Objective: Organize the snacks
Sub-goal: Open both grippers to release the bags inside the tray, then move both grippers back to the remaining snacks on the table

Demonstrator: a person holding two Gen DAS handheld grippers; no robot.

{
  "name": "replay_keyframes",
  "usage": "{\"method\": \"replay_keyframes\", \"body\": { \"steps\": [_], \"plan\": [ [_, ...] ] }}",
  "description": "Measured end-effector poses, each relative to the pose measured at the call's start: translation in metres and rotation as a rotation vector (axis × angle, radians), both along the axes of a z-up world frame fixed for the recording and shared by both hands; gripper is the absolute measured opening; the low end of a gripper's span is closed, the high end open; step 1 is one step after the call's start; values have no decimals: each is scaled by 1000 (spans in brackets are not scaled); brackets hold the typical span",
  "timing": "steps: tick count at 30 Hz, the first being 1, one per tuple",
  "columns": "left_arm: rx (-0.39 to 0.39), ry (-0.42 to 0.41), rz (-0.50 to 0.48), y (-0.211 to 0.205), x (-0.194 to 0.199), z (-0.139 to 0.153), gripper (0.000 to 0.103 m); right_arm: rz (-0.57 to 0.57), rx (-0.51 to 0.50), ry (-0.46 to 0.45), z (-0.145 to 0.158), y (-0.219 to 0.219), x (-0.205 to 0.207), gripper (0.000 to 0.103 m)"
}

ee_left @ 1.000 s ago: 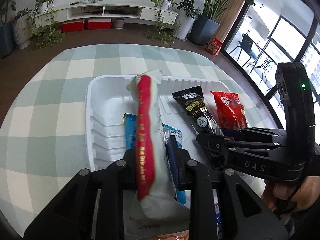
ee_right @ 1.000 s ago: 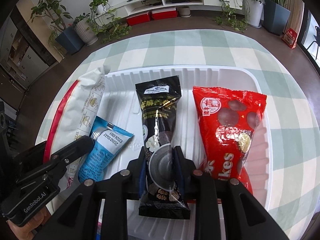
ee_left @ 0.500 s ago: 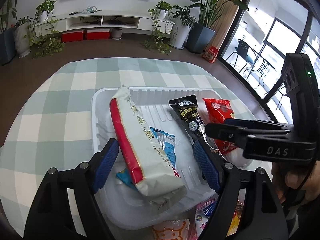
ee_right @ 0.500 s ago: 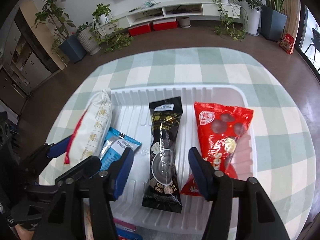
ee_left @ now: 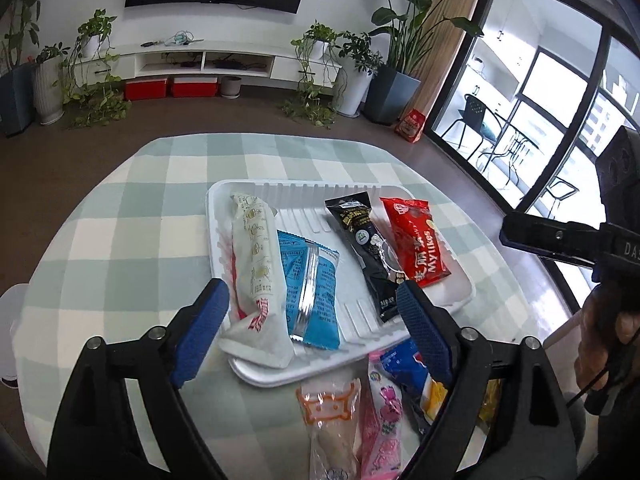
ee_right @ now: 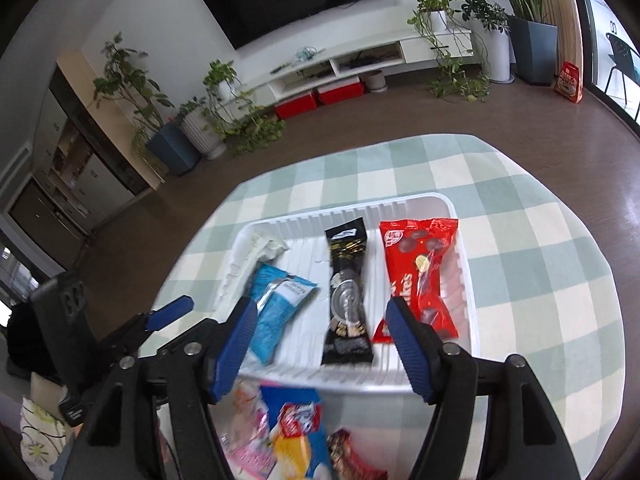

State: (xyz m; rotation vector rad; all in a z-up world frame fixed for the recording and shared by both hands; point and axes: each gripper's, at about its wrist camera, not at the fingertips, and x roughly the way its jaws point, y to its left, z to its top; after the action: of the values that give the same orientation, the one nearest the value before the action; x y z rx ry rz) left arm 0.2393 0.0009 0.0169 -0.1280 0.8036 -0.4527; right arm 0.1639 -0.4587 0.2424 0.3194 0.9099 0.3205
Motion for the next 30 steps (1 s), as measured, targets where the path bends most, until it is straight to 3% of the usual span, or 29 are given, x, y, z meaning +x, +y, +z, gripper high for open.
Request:
{"method": "replay_keyframes", "body": {
  "steps": [5, 7, 13, 16, 19, 23, 26, 28, 30],
  "plan": [
    [-15, -44, 5, 13, -58, 5, 103, -33, 73, -114, 22, -25, -62, 90],
    [-23, -51, 4, 16, -86, 2, 103, -56, 77, -149, 23, -36, -91, 95],
    [35, -97, 0, 12, -158, -13, 103, -135, 26, -147, -1, -55, -156, 95],
    [83, -107, -48, 1, -183, -22, 103, -157, 11, -116, -18, -59, -181, 95],
    [139, -35, -123, -12, -194, -32, 103, -159, 20, -75, -31, -59, -195, 95],
    [134, -28, -221, -20, -198, -34, 103, -149, 25, -37, -43, -55, -206, 95],
    [184, -30, -337, -33, -195, -34, 102, -127, 17, -13, -50, -51, -208, 92],
    [241, -22, -412, -41, -189, -37, 98, -116, 20, -10, -52, -49, -209, 92],
    [302, 6, -483, -49, -182, -45, 86, -111, 19, -12, -54, -47, -210, 91]
  ]
}}
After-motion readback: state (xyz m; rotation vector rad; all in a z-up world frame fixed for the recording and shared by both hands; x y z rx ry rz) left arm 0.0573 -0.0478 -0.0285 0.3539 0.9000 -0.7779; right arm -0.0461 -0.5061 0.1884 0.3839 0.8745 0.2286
